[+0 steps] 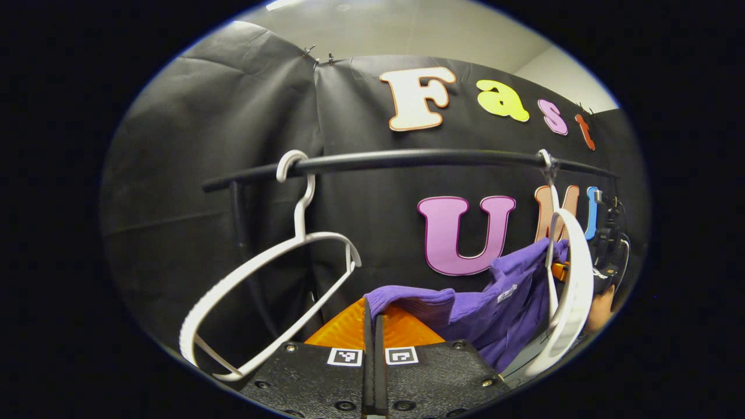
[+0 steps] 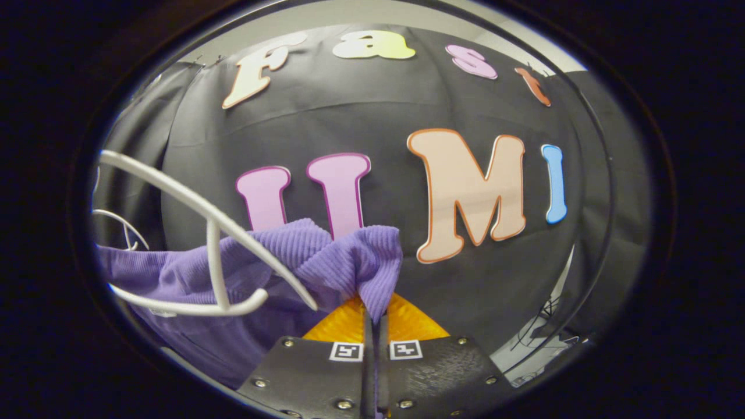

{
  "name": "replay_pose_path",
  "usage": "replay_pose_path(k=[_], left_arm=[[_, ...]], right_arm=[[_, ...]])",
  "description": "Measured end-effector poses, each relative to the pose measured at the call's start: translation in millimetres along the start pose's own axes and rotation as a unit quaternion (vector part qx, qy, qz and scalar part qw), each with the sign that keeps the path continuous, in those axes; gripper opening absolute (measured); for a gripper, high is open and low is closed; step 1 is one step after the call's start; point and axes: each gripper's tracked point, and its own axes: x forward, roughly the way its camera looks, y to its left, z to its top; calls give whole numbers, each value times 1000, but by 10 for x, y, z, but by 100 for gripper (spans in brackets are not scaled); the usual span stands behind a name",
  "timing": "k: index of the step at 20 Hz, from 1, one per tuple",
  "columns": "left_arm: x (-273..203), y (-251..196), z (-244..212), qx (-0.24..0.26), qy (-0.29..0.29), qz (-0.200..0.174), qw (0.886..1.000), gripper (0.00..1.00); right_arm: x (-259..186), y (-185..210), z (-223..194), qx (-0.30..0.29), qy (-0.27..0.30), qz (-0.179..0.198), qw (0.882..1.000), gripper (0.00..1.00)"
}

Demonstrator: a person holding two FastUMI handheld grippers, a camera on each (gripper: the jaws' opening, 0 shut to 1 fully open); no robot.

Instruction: Grasp the clothes on the hanger with both hands and then place them into the laundry hamper below.

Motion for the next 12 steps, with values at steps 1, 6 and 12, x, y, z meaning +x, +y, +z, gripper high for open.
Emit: replay_pose_path(k=[1, 6, 12], left_arm=[[-22, -10, -88, -2, 7, 7, 1000, 0], [-242, -149, -517, -12, 34, 16, 999, 1], [-667, -310, -941, -22, 78, 17, 997, 0]], right_arm=[[-10, -13, -82, -2, 9, -1, 1000, 2], [-291, 8, -492, 0, 47, 7, 999, 2], [-844, 77, -892, -23, 80, 42, 996, 2]])
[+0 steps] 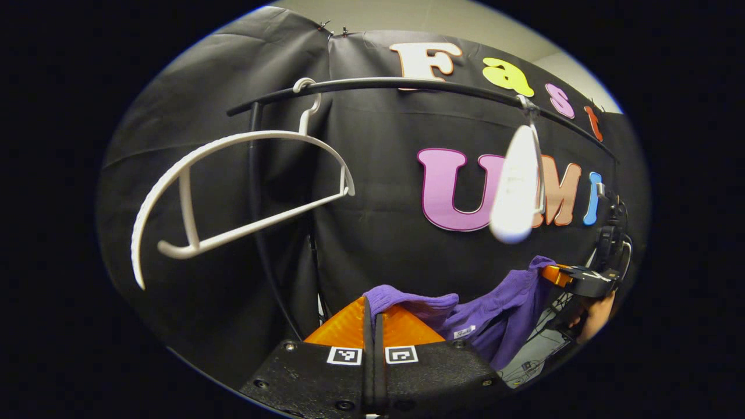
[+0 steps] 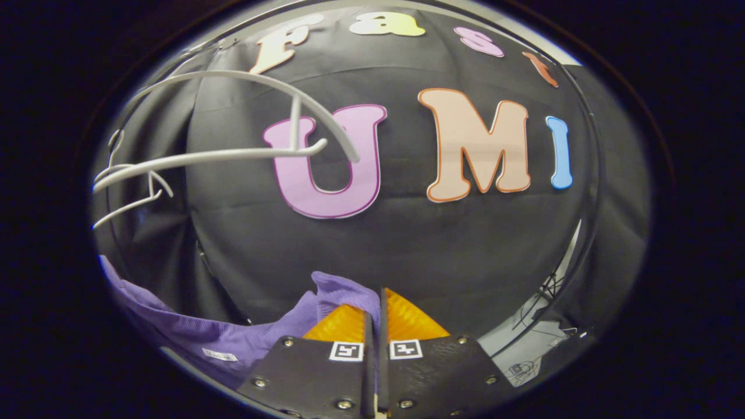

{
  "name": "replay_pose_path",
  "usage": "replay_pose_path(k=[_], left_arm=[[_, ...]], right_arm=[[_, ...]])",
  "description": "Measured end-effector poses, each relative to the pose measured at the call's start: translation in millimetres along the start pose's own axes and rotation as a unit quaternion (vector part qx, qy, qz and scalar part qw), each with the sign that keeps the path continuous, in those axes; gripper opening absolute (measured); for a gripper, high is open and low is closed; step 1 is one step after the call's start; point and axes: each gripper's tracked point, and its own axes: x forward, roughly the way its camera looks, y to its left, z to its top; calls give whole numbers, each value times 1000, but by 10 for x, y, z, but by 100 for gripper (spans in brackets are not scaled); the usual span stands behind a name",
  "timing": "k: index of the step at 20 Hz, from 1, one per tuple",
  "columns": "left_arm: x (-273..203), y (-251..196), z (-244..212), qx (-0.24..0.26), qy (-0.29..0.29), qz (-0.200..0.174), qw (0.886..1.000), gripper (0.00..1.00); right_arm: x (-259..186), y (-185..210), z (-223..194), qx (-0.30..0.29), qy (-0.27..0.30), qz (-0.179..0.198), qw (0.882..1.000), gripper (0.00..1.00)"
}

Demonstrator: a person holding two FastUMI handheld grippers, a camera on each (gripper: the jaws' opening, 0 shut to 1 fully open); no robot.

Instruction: Grasp the clothes on the hanger with both hands and then place them into the laundry hamper below.

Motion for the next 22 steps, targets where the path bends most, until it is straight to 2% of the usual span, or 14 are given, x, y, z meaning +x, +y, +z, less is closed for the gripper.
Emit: replay_pose_path(k=[1, 2, 3, 9, 13, 22], left_arm=[[-79, -31, -12, 3, -3, -2, 1000, 0], [-151, -67, -23, 7, -6, -3, 1000, 0], [-207, -102, -28, 12, -9, -5, 1000, 0], [-581, -323, -3, 12, -21, -20, 1000, 1], [-736, -585, 87, 10, -37, -44, 998, 0], [-843, -1220, 583, -4, -81, -96, 992, 0]], right_arm=[[-106, 8, -22, 0, 1, 3, 1000, 7], [-210, 25, -45, 1, 0, 8, 1000, 0], [-316, 19, -35, -1, -2, 9, 1000, 3], [-952, -66, 100, -7, -18, 16, 1000, 2], [-1328, -43, 263, -32, -42, 22, 998, 2], [-1967, 259, 876, 25, -83, 62, 994, 2]])
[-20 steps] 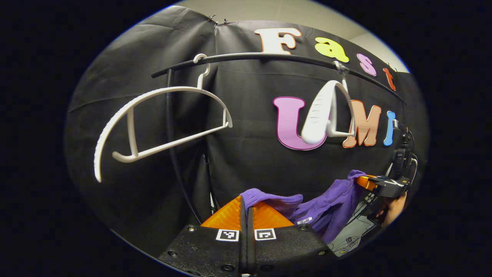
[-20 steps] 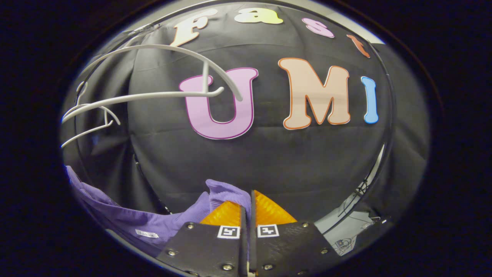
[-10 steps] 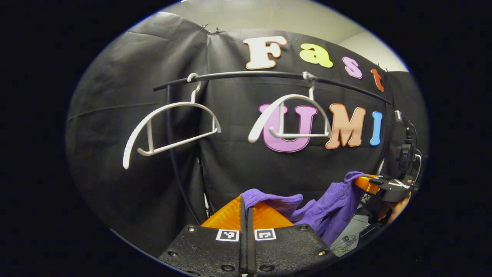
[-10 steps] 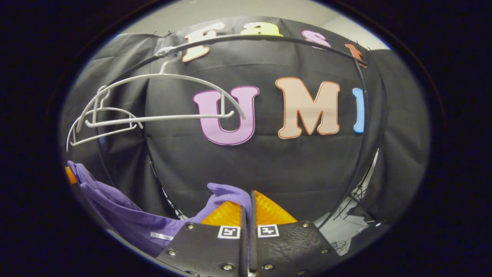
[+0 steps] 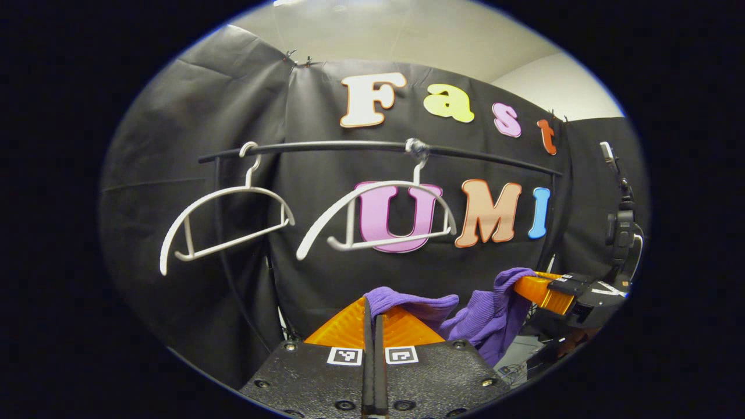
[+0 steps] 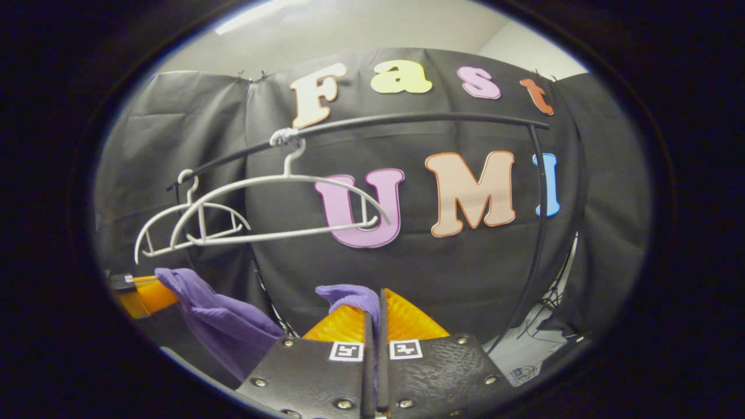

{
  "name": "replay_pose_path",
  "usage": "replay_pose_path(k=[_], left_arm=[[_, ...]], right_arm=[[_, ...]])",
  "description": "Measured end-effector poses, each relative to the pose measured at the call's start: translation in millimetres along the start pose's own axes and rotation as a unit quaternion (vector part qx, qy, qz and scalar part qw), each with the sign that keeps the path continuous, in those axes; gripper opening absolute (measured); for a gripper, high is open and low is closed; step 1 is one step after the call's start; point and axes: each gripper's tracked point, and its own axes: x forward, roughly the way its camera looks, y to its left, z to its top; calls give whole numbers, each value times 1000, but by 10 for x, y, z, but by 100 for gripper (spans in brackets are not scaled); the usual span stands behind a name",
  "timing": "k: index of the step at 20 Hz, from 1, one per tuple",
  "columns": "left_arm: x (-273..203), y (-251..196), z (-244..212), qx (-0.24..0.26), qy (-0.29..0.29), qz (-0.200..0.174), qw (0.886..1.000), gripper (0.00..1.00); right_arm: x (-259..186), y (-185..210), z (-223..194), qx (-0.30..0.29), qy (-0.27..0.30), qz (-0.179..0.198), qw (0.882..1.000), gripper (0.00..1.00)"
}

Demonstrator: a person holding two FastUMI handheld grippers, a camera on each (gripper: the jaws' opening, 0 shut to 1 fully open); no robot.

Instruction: Grasp the clothes on the hanger with both hands and then place them into the laundry hamper below.

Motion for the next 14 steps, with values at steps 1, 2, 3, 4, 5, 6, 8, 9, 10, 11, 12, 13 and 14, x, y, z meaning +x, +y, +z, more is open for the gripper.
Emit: replay_pose_path(k=[1, 2, 3, 4, 5, 6, 8, 9, 10, 11, 12, 13, 14], left_arm=[[22, -53, 67, -6, -3, -3, 1000, 0], [53, -98, 133, -6, -8, -5, 1000, 0], [88, -145, 203, -5, -14, -8, 1000, 0], [120, -195, 252, -4, -19, -13, 1000, 0], [161, -241, 299, -3, -24, -17, 1000, 0], [195, -289, 337, -4, -28, -21, 999, 0], [282, -395, 364, -4, -33, -30, 999, 0], [330, -432, 371, -4, -34, -34, 999, 0], [379, -466, 357, -4, -32, -38, 999, 0], [425, -489, 333, -5, -26, -40, 999, 0], [466, -533, 295, -9, -22, -46, 999, 0], [515, -570, 281, -11, -21, -49, 999, 0], [574, -588, 257, -10, -20, -52, 998, 0]], right_arm=[[-30, 40, 68, 10, -6, 9, 1000, 5], [-56, 91, 155, 13, -14, 19, 1000, 7], [-70, 108, 246, 9, -22, 22, 999, 7], [-76, 104, 333, 1, -27, 23, 999, 2], [-75, 105, 357, -3, -26, 25, 999, 2], [-71, 84, 352, -4, -23, 23, 999, 2], [-52, 53, 373, -3, -22, 23, 999, 2], [-35, 17, 381, -5, -21, 20, 1000, 2], [-24, -18, 360, -7, -18, 17, 1000, 2], [-4, -45, 344, -7, -14, 14, 1000, 2], [20, -70, 326, -6, -12, 13, 1000, 2], [49, -87, 312, -7, -11, 12, 1000, 2], [87, -111, 281, -8, -9, 9, 1000, 2]])
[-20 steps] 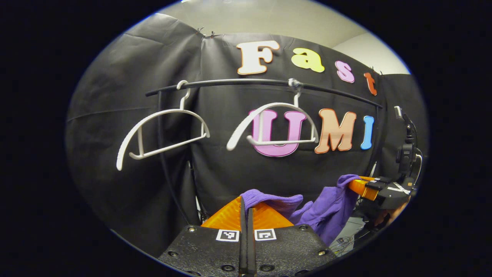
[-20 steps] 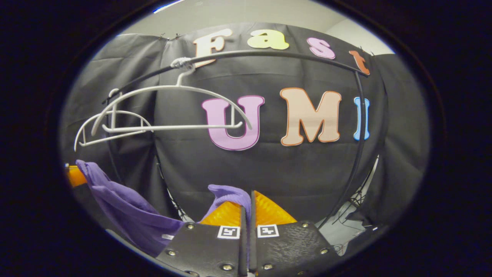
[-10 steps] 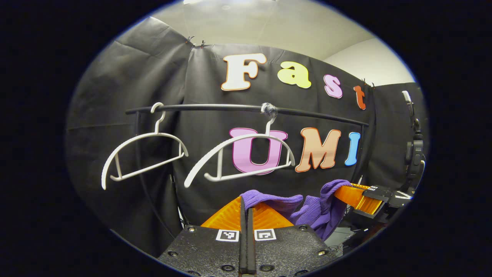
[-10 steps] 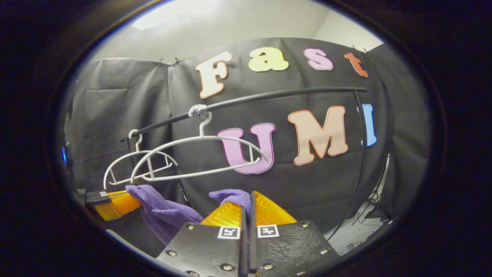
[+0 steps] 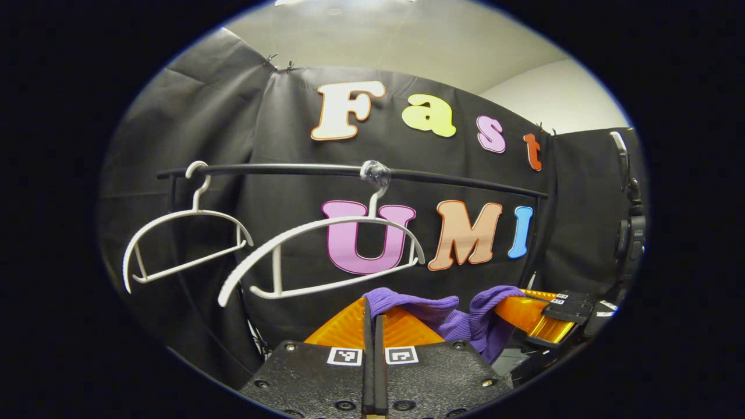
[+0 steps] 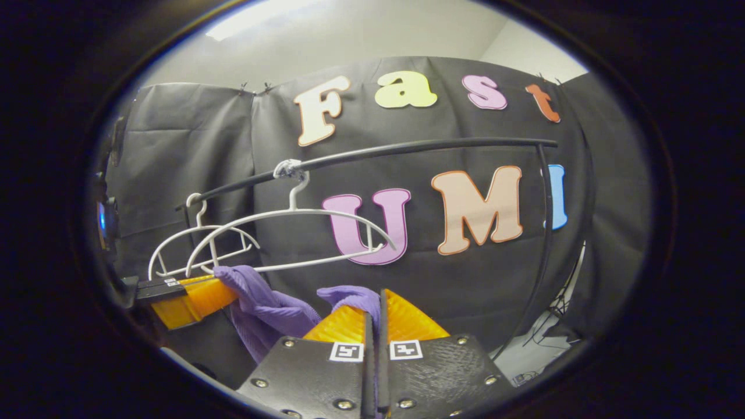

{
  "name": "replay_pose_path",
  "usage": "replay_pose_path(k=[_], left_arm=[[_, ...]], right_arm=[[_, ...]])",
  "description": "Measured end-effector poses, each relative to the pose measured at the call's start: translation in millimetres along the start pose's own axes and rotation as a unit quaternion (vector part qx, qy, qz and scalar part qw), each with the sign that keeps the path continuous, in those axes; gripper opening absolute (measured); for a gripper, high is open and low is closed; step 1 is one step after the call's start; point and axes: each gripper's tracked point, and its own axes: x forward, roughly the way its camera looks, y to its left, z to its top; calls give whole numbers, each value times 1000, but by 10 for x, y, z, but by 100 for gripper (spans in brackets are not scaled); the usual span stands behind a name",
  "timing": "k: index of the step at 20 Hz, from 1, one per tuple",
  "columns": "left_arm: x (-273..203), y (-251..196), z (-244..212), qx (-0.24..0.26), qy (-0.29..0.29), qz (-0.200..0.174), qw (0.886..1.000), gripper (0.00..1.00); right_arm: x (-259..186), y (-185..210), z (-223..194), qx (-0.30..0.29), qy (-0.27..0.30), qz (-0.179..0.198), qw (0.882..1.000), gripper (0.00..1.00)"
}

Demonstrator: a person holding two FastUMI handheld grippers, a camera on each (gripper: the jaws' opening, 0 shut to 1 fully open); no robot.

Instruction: Grasp the clothes on the hanger with both hands and then place them into the laundry hamper below.

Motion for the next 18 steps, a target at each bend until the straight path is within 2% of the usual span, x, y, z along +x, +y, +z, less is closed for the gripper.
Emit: replay_pose_path(k=[4, 5, 6, 9, 10, 11, 13, 14, 15, 18], left_arm=[[236, -67, -277, 3, 23, -8, 1000, 0], [306, -77, -341, 5, 27, -10, 1000, 0], [374, -77, -417, 10, 33, -11, 999, 0], [581, -57, -640, 16, 48, -12, 999, 0], [652, -43, -734, 17, 56, -12, 998, 0], [720, -35, -837, 16, 65, -12, 998, 0], [854, -1, -1050, 17, 80, -13, 997, 0], [904, 7, -1150, 18, 88, -13, 996, 1], [958, 23, -1249, 18, 96, -13, 995, 0], [1097, 45, -1580, 26, 115, -10, 993, 1]], right_arm=[[194, -35, -204, 0, 19, 0, 1000, 2], [257, -30, -239, 3, 22, 1, 1000, 7], [313, -23, -292, 6, 25, 4, 1000, 2], [521, -118, -480, 21, 37, -4, 999, 2], [582, -143, -575, 28, 46, -6, 999, 7], [649, -182, -663, 34, 53, -10, 998, 2], [763, -246, -879, 38, 69, -15, 997, 2], [818, -275, -1001, 39, 77, -18, 996, 7], [864, -300, -1132, 39, 88, -20, 995, 2], [1031, -364, -1470, 38, 119, -26, 992, 2]])
